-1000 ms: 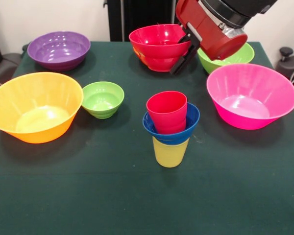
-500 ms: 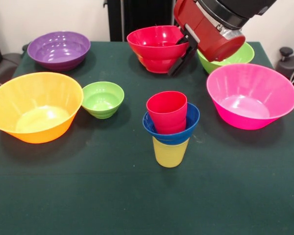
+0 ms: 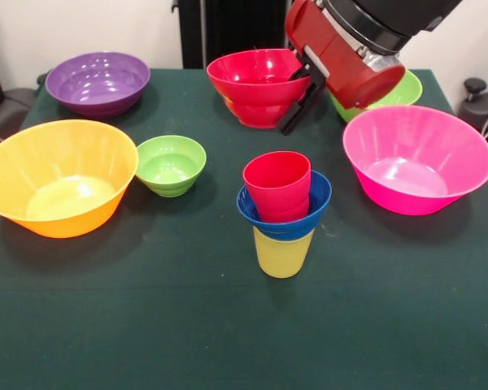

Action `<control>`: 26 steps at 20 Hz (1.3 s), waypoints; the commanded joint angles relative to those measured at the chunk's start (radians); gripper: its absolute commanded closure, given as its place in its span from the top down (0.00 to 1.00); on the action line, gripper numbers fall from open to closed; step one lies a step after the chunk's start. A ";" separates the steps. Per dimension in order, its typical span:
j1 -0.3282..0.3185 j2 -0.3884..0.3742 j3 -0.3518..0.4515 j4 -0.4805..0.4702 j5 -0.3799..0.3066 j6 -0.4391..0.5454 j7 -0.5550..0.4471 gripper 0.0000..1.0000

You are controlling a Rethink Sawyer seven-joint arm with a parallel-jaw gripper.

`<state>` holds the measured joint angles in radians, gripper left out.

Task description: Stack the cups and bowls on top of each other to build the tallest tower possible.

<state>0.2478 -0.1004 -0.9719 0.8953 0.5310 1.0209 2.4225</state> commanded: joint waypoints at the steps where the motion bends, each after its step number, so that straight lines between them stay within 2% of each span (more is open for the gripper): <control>1: -0.033 0.075 0.157 -0.049 -0.046 -0.051 0.040 0.00; 26: -0.023 0.097 0.152 -0.063 -0.018 -0.063 0.096 0.00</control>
<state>0.2334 -0.0580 -0.9702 0.8757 0.5310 0.9855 2.4225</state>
